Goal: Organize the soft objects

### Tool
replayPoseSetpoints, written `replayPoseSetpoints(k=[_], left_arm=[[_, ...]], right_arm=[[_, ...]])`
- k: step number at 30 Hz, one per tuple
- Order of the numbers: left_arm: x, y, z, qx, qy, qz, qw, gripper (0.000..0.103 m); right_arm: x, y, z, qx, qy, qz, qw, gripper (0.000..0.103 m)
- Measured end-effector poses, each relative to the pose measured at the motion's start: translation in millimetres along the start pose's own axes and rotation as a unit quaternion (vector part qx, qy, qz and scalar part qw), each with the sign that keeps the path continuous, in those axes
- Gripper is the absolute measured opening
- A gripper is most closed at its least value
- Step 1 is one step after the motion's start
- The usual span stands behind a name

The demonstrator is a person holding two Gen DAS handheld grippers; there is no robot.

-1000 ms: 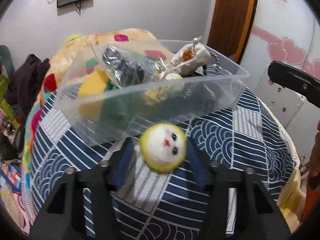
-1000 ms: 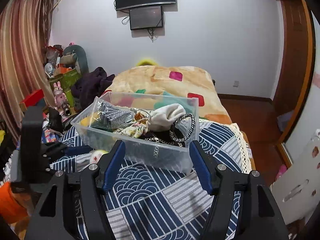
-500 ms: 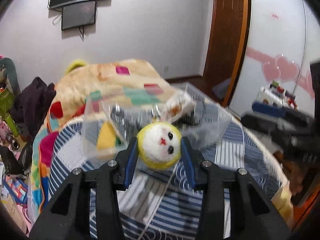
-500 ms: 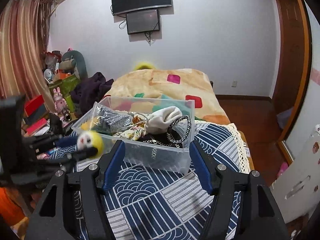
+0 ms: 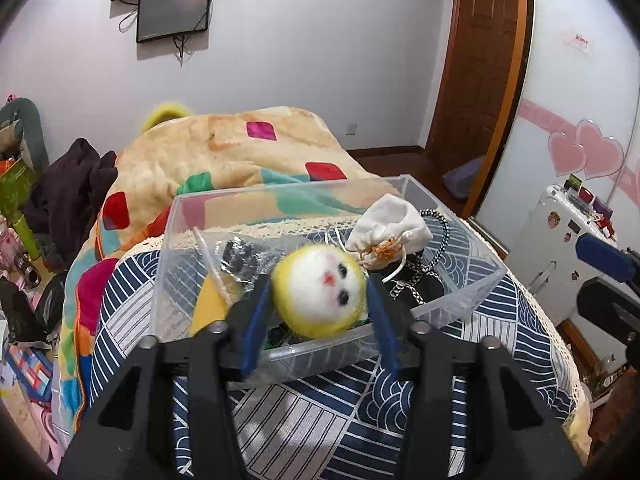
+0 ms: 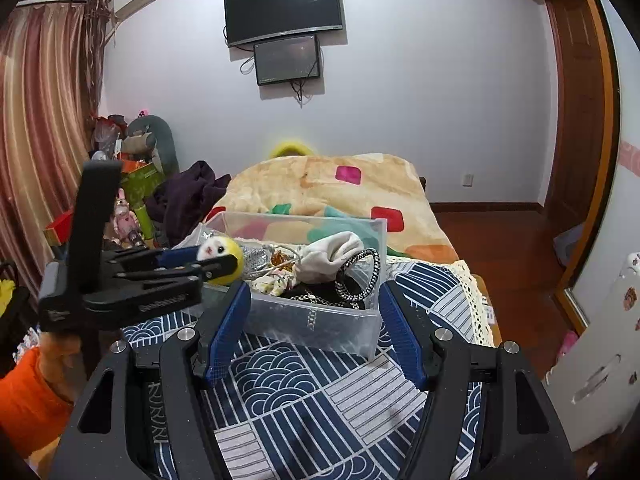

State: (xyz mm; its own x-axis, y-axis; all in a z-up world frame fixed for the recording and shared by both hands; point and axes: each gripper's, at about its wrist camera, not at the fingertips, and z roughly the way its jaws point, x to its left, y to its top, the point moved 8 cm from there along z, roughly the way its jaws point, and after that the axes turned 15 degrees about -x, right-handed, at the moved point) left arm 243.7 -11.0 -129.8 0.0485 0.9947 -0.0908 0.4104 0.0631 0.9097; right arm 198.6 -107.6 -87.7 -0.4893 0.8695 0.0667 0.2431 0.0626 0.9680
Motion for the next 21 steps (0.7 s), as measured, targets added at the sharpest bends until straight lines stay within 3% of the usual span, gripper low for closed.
replayPoseSetpoints(k=[2,8,13,18,21], left_arm=[[-0.6,0.7,-1.6,-0.002,-0.001,-0.003,1.0000,0.068],[-2.6,9.6,-30.7,-0.029,-0.012,-0.003,0.9995,0.069],[-6.3,28.6,-73.6,-0.080,-0.013,0.010,0.9967,0.072],[-9.2,50.4,-117.5,-0.131,-0.009,0.021,0.9911,0.078],[-9.6,59.8,-139.2,-0.156,-0.003,0.028,0.9873,0.090]], right_arm=[[1.0,1.2,-0.4,-0.002,0.000,-0.003,1.000,0.063],[4.7,5.1,-2.1,-0.010,-0.006,-0.018,1.000,0.063],[7.7,14.8,-8.4,-0.026,-0.009,-0.023,0.999,0.064],[13.5,34.2,-22.9,-0.063,-0.011,-0.024,0.998,0.073],[17.5,47.0,-31.7,-0.088,-0.014,-0.026,0.996,0.080]])
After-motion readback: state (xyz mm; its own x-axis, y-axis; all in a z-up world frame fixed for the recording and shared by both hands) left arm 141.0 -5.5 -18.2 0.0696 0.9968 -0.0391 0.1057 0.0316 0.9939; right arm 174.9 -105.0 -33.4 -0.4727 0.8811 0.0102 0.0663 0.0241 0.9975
